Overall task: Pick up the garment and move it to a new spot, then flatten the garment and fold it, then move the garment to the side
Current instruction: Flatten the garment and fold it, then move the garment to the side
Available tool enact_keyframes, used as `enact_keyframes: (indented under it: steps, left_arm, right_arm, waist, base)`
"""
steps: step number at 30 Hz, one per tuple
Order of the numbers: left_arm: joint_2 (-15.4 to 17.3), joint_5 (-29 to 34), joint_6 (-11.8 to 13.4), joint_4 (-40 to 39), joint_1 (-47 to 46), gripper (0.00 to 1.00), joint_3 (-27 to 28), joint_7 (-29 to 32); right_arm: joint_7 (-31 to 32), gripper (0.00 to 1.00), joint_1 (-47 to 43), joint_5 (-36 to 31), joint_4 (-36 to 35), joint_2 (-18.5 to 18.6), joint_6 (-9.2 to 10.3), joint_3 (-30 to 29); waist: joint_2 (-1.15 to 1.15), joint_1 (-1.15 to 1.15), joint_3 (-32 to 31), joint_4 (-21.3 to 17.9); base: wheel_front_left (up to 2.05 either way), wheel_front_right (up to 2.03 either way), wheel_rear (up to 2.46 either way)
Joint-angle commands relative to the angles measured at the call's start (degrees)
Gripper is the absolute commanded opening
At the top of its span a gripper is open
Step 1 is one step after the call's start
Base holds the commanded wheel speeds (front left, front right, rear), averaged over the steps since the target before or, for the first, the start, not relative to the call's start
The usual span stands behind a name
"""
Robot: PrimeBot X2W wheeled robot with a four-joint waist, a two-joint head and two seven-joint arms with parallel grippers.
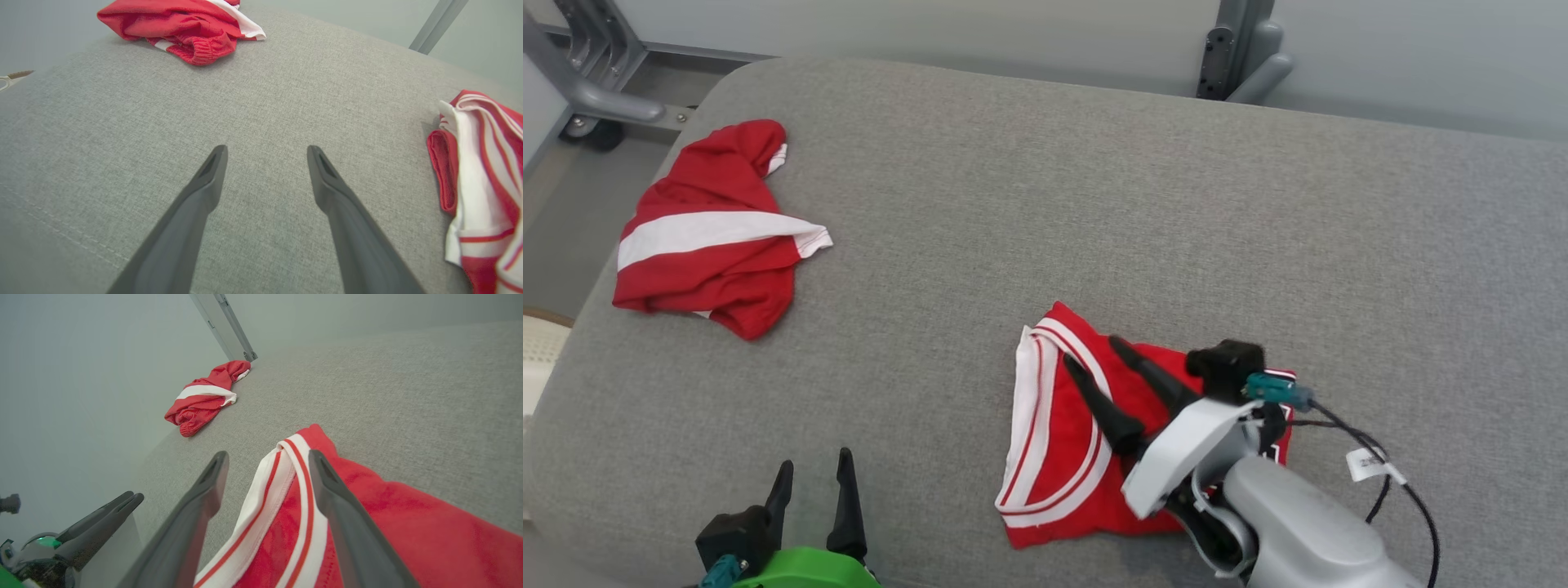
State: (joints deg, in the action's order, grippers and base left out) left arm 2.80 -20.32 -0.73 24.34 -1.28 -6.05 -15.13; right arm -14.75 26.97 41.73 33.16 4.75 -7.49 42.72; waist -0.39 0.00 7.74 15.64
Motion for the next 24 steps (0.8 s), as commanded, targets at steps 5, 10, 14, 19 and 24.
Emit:
enact_keyframes:
  steps: [5,10,14,19,24]
  left_arm:
    - [0.2,1.3,0.8,-1.6,-0.6,1.0,2.0,0.0]
    - [0.2,3.0,1.2,-3.9,-0.5,1.0,4.2,0.0]
    - [0.2,3.9,1.7,-5.2,0.3,1.0,5.6,0.0]
    - [0.2,4.5,1.5,-5.8,1.2,1.0,7.0,0.0]
    - [0.2,5.2,1.0,-6.0,2.0,1.0,7.6,0.0]
  right_arm:
    - [-0.4,1.0,-4.3,-4.8,-7.0,2.5,0.01,-11.6]
    - [-0.4,1.0,-11.8,-14.8,-11.7,2.5,0.01,-25.6]
    - [-0.4,1.0,-15.8,-19.7,-13.3,1.8,0.01,-30.9]
    - [-0.4,1.0,-19.4,-24.8,-15.1,1.1,0.01,-34.2]
    - [-0.4,1.0,-21.8,-27.4,-16.2,0.5,0.01,-35.8]
  waist:
    - [0.39,0.0,-0.6,-5.9]
    - [0.39,0.0,-1.5,-10.3]
    - [0.39,0.0,-2.1,-12.7]
    - [0.39,0.0,-3.0,-14.7]
    - [0.39,0.0,-3.8,-15.8]
  base:
    - [0.0,0.0,0.0]
    - [0.0,0.0,0.0]
    - [0.0,0.0,0.0]
    - [0.0,0.0,0.0]
    - [0.0,0.0,0.0]
